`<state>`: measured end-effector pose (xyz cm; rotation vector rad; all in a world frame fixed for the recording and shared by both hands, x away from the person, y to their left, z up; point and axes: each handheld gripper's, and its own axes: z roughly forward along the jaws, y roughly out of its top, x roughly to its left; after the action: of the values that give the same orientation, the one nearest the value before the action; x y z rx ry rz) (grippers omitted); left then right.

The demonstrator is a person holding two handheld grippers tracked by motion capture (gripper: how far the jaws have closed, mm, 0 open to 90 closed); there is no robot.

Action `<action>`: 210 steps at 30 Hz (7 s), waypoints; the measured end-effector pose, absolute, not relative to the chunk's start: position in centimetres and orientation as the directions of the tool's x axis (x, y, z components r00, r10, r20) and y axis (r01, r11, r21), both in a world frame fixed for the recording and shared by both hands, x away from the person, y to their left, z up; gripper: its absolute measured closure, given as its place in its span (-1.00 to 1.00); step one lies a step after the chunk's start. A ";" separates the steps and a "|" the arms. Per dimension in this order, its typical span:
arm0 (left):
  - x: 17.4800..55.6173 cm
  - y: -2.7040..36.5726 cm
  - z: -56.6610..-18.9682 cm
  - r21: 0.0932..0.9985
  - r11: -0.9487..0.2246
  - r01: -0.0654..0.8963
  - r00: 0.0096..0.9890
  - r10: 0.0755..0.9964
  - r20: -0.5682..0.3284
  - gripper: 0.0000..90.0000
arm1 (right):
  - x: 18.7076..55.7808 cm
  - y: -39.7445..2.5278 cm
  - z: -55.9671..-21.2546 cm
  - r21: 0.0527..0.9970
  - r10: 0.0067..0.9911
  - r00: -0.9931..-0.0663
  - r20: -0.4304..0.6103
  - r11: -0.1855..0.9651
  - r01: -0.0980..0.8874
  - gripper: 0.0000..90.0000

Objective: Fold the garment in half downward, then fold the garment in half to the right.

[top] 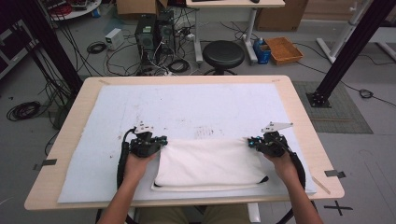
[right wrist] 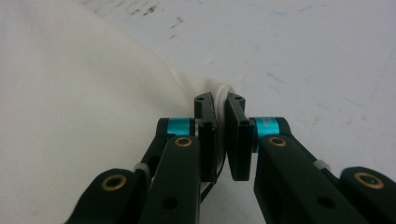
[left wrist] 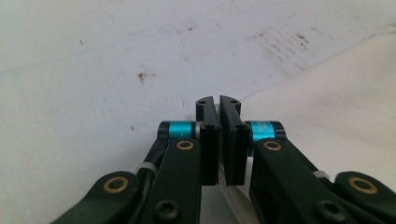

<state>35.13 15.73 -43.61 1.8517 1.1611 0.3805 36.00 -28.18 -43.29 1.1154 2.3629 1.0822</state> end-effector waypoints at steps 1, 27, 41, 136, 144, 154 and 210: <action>35.4 15.5 -43.5 0.813 -0.161 0.560 0.514 0.837 -0.188 0.92 | 36.2 -28.4 -43.2 0.750 0.766 -0.642 0.029 0.407 0.521 0.89; 36.9 14.6 -42.2 0.848 -0.082 0.524 0.470 0.858 -0.208 0.19 | 38.0 -31.5 -42.8 0.798 0.893 -0.451 0.015 0.261 0.543 0.07; 30.2 14.7 -44.2 0.794 -0.236 0.560 0.589 0.787 -0.182 0.40 | 32.4 -30.7 -43.7 0.672 0.712 -0.699 0.063 0.487 0.558 0.79; 29.5 14.3 -44.6 0.758 -0.171 0.629 0.563 0.773 -0.293 0.06 | 32.3 -30.8 -40.9 0.806 0.762 -0.647 0.020 0.371 0.462 -0.54; 29.2 14.1 -45.1 0.753 -0.177 0.634 0.516 0.822 -0.241 0.22 | 32.4 -30.7 -41.1 0.802 0.760 -0.650 0.015 0.379 0.462 -0.54; 28.7 13.7 -44.7 0.731 -0.242 0.637 0.532 0.825 -0.190 0.72 | 32.3 -29.3 -40.2 0.809 0.736 -0.677 -0.015 0.406 0.424 -0.54; 28.9 15.4 -44.3 0.745 -0.173 0.644 0.575 0.751 -0.323 0.90 | 44.0 -0.6 -41.4 0.556 0.390 -0.913 -0.116 0.788 0.266 0.90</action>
<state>28.86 15.37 -44.29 1.8854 1.1287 0.1460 44.02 -0.56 -41.44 0.5126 2.7540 0.8065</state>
